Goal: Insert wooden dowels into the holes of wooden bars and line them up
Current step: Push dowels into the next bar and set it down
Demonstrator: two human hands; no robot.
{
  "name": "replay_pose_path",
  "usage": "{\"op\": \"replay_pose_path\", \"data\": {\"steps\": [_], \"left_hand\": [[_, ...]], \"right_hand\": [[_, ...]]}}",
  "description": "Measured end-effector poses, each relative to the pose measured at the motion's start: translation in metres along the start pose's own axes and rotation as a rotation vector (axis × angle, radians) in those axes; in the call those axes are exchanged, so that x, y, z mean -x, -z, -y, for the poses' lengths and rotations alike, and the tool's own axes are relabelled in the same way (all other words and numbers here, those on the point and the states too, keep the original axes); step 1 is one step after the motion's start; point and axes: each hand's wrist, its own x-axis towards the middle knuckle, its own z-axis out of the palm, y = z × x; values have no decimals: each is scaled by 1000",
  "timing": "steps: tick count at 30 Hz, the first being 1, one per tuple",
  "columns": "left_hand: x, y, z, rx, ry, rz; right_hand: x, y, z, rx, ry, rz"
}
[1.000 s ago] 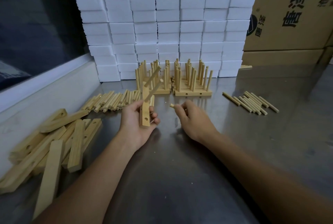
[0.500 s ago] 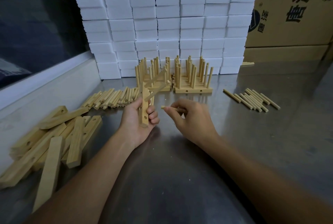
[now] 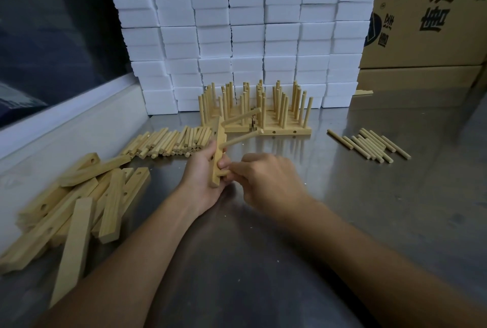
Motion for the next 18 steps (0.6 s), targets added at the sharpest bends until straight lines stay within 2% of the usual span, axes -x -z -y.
{"op": "replay_pose_path", "data": {"steps": [3,9,13,18], "left_hand": [[1,-2,1,-39,-20,-25],[2,-5,3,-106,-38,-22],[3,-7,5,-163,-81,-29],[5,-9,6,-240,-120,-34]], "right_hand": [[-1,2,10,117,5,2],[2,5,15,188,-38,46],[0,2,17,89,-106,99],[-3,-4,15,-216,-404,158]]}}
